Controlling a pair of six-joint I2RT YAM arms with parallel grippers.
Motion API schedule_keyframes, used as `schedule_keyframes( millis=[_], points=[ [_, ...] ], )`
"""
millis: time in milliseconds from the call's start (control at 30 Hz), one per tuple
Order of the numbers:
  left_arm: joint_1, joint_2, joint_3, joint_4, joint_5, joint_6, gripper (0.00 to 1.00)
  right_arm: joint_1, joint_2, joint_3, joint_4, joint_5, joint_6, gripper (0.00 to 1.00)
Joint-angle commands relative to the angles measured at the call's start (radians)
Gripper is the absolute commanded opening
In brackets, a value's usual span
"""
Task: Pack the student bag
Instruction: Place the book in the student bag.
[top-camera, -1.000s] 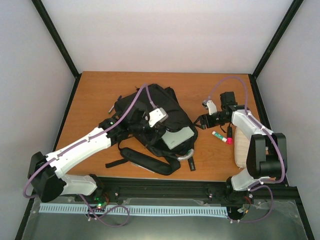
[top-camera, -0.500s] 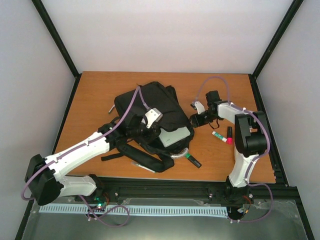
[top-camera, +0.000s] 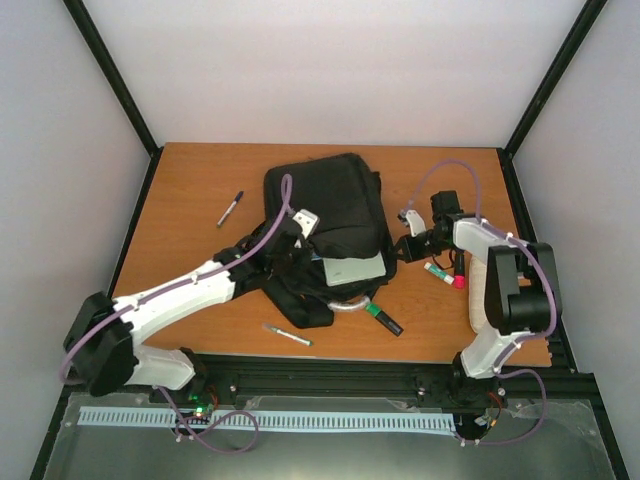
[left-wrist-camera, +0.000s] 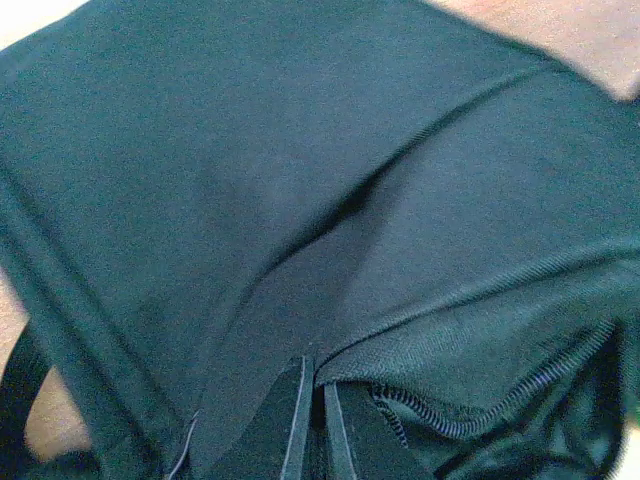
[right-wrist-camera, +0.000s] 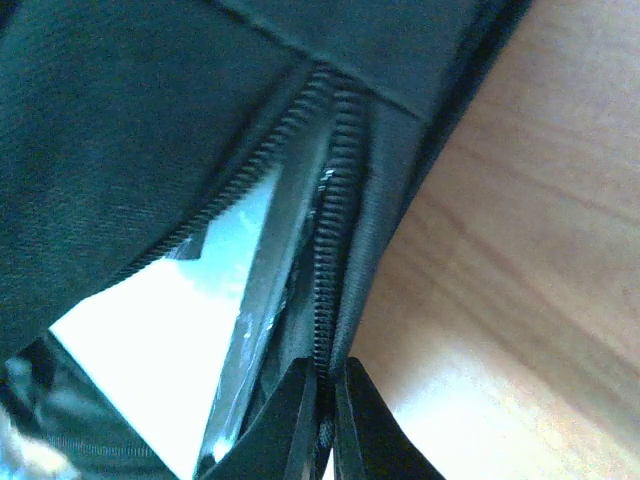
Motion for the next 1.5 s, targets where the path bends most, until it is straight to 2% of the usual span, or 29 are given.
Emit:
schedule_keyframes(
  millis=[0, 33, 100, 133, 200, 300, 433, 600, 767, 1133, 1467],
  points=[
    [0.010, 0.111, 0.066, 0.039, -0.250, -0.038, 0.01, -0.011, -0.098, -0.056, -0.071, 0.023, -0.083, 0.04],
    [0.010, 0.122, 0.075, 0.056, -0.232, -0.039, 0.01, -0.010, -0.107, -0.057, -0.083, 0.031, -0.103, 0.09],
    [0.009, 0.133, 0.084, 0.088, -0.184, -0.046, 0.01, -0.010, -0.155, -0.057, -0.099, 0.065, -0.145, 0.32],
    [0.010, 0.138, 0.096, 0.097, -0.168, -0.054, 0.01, -0.010, -0.188, -0.059, -0.101, 0.087, -0.169, 0.39],
    [0.010, 0.148, 0.119, 0.104, -0.138, -0.061, 0.01, -0.008, -0.284, -0.084, -0.097, 0.128, -0.237, 0.46],
    [0.011, 0.160, 0.151, 0.112, -0.118, -0.067, 0.01, 0.058, -0.427, -0.133, -0.098, 0.203, -0.376, 0.45],
    [0.012, 0.167, 0.206, 0.107, -0.109, -0.062, 0.01, 0.245, -0.548, -0.204, -0.082, 0.349, -0.530, 0.40],
    [0.014, 0.177, 0.301, 0.064, -0.099, -0.042, 0.01, 0.427, -0.572, -0.245, 0.007, 0.513, -0.617, 0.36],
    [0.017, 0.189, 0.364, 0.019, -0.093, -0.013, 0.01, 0.559, -0.516, -0.257, 0.135, 0.661, -0.750, 0.43],
    [0.021, 0.181, 0.394, -0.021, -0.072, 0.010, 0.01, 0.638, -0.268, -0.198, 0.318, 0.788, -0.963, 0.51],
    [0.021, 0.149, 0.396, -0.032, -0.017, 0.036, 0.01, 0.642, -0.113, -0.159, 0.552, 0.933, -1.056, 0.47]
  ],
)
